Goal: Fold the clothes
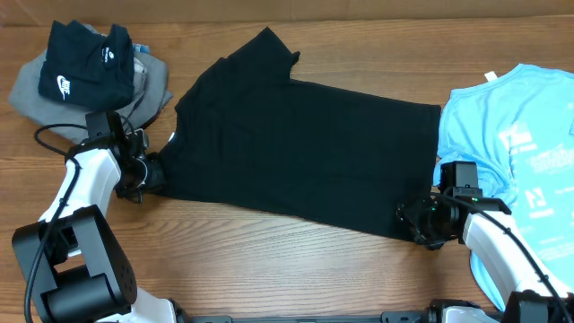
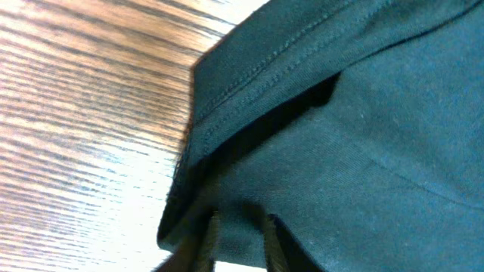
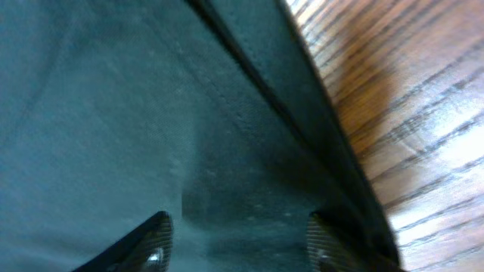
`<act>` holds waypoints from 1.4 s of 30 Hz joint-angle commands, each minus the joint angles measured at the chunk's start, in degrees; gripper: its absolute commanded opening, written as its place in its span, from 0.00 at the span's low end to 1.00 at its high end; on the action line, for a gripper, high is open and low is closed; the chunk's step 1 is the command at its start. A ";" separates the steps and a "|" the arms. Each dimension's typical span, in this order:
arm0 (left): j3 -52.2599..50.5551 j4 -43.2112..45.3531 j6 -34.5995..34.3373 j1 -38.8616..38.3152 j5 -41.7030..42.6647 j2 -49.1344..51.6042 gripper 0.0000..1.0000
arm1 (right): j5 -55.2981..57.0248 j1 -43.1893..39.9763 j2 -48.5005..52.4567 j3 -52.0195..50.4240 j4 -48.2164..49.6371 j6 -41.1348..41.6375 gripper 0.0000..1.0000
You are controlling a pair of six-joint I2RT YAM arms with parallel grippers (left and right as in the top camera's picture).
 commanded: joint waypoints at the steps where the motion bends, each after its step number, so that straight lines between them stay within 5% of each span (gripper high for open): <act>1: -0.35 0.20 -0.57 0.37 2.29 -0.24 0.32 | 0.61 -0.26 0.98 -3.13 -0.46 3.32 0.66; 2: -0.15 0.11 -0.57 0.37 2.47 -0.24 0.32 | 0.37 -0.26 0.98 -3.13 -0.52 3.39 0.63; 7: 2.40 -2.62 -0.55 0.52 2.43 -0.24 0.23 | 0.44 -0.26 0.98 -2.67 -5.22 6.93 0.17; 12: 6.05 -7.04 -0.57 1.46 2.43 -0.63 0.15 | 0.22 -0.26 0.39 -1.09 -15.43 9.84 0.04; 15: 7.72 -8.81 -0.57 1.84 2.69 -0.68 0.17 | 0.24 -0.26 -1.01 -0.74 -18.82 10.56 0.04; 18: 8.04 -9.53 0.55 1.66 3.78 -0.68 0.32 | -0.42 -0.26 -3.78 0.26 -18.03 7.63 0.10; 25: 3.32 -6.67 -0.46 1.11 1.42 -0.04 0.47 | -1.29 -0.26 -11.39 7.10 -19.87 -0.02 0.50; 32: -4.52 4.42 -2.34 1.11 1.36 0.00 0.58 | -1.92 -0.26 -13.38 8.85 -19.43 -0.07 0.57; 33: -5.18 4.92 -2.73 1.11 1.40 0.00 0.55 | -1.95 -0.26 -13.38 8.85 -19.41 -0.07 0.57; 38: -5.81 2.64 -2.95 1.11 0.39 0.00 0.04 | -1.95 -0.26 -13.38 8.85 -19.21 -0.04 0.57; 42: -5.84 -3.54 -8.76 1.18 -8.07 0.00 0.04 | -1.92 -0.26 -13.38 8.85 -18.71 -0.02 0.57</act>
